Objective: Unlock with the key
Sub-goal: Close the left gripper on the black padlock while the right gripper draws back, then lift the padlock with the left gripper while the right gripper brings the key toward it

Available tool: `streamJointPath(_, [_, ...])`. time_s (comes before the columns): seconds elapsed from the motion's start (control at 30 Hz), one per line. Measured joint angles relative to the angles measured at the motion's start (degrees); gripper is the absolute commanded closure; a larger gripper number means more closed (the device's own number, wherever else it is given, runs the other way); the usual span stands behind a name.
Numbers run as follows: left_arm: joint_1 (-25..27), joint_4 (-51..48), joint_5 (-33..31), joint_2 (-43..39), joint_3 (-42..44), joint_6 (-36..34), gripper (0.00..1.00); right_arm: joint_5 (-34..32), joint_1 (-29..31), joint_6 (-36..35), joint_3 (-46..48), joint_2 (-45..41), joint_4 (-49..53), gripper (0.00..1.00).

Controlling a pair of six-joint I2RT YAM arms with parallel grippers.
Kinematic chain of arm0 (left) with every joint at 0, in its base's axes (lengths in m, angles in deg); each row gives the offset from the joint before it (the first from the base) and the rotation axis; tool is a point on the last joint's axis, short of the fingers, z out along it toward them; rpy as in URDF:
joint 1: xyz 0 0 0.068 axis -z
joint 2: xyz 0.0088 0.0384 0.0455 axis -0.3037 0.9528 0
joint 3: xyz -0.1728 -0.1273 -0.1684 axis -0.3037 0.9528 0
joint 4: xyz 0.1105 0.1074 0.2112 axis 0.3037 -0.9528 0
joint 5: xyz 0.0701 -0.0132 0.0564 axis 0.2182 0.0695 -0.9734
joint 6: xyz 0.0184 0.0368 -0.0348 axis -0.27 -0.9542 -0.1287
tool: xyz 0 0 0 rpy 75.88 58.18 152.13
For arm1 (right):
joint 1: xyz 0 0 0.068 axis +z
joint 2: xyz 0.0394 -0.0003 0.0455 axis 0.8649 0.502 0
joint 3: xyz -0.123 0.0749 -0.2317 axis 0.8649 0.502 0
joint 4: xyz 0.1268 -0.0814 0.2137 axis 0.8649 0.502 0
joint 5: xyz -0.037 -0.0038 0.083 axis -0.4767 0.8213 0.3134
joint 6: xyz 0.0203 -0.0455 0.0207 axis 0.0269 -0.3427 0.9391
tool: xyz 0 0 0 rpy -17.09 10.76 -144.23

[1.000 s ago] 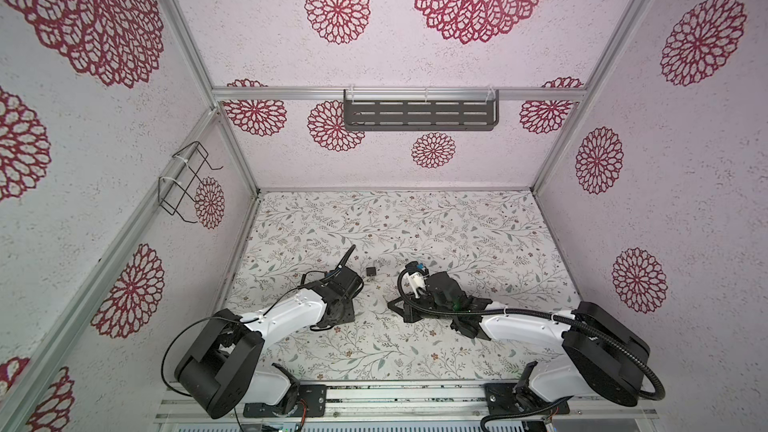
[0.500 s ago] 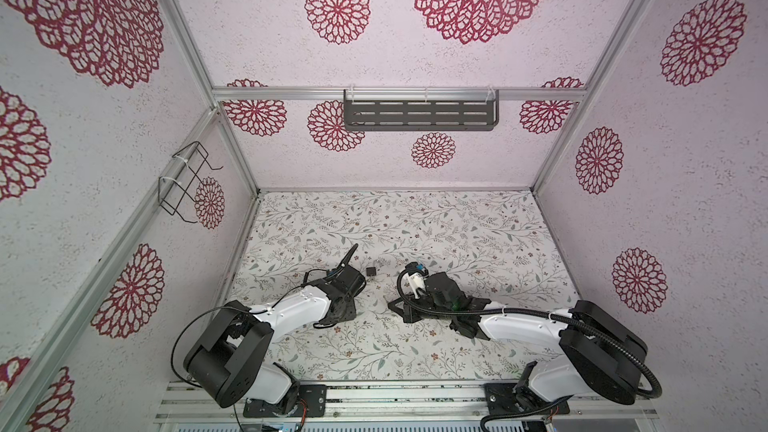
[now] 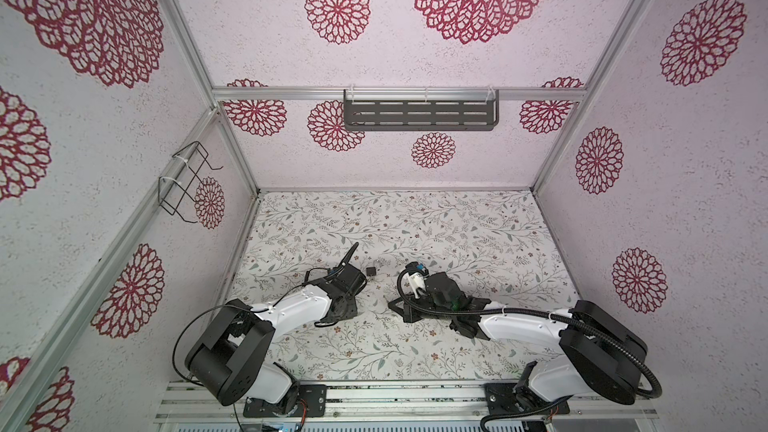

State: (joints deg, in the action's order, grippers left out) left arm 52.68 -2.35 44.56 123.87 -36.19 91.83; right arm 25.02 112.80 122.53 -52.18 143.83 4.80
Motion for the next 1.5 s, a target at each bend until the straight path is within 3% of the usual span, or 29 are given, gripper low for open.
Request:
streamJointPath(0.5, [0.1,0.1,1.9,-6.7,1.2,3.8,1.0,-1.0,0.0,0.8,-1.3,0.0,2.7,1.0])
streamJointPath(0.9, [0.6,2.7,1.1,-17.6,-0.3,12.2,1.0,-5.0,3.6,6.6,-0.9,-0.1,-3.2,1.0])
streamJointPath(1.5, [5.3,5.1,-2.4,-18.3,-5.6,15.1,1.0,-8.7,8.0,12.4,-0.9,7.3,-16.3,1.0])
